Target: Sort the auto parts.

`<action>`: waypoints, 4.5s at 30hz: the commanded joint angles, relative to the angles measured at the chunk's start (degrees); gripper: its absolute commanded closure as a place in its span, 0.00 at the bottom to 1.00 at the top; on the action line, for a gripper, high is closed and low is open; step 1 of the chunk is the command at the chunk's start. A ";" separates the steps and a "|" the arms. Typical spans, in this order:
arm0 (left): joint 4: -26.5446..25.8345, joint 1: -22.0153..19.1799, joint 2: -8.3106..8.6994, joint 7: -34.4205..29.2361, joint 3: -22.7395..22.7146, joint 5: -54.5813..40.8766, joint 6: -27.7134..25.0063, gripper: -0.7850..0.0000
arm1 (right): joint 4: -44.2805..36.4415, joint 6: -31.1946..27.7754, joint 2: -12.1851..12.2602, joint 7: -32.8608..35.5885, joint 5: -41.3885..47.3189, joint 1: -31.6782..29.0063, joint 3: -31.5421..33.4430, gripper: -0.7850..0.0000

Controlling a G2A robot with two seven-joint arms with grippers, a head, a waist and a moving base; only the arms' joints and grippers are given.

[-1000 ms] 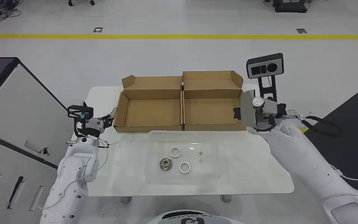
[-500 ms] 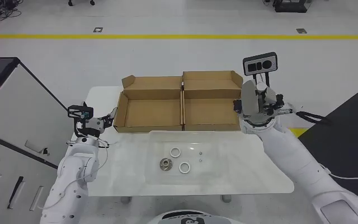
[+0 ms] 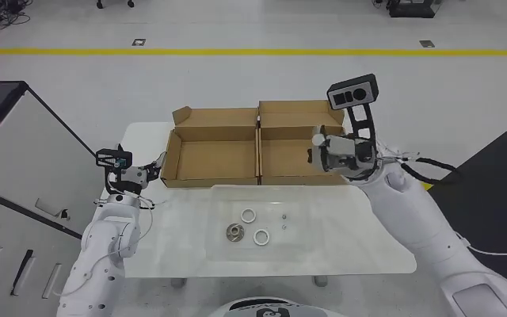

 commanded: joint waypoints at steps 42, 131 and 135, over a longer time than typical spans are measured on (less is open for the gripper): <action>0.00 0.00 0.00 0.00 0.00 0.00 0.00 0.00 | 0.17 4.37 -5.07 4.06 2.38 -5.52 7.35 1.00; 0.00 0.00 0.00 0.00 0.00 0.00 0.00 0.00 | 43.85 29.50 -4.30 8.19 -114.33 26.79 -15.00 1.00; 0.00 0.00 0.00 0.00 0.00 0.00 0.00 0.00 | 47.31 29.32 -5.28 7.75 -115.26 27.48 -16.73 1.00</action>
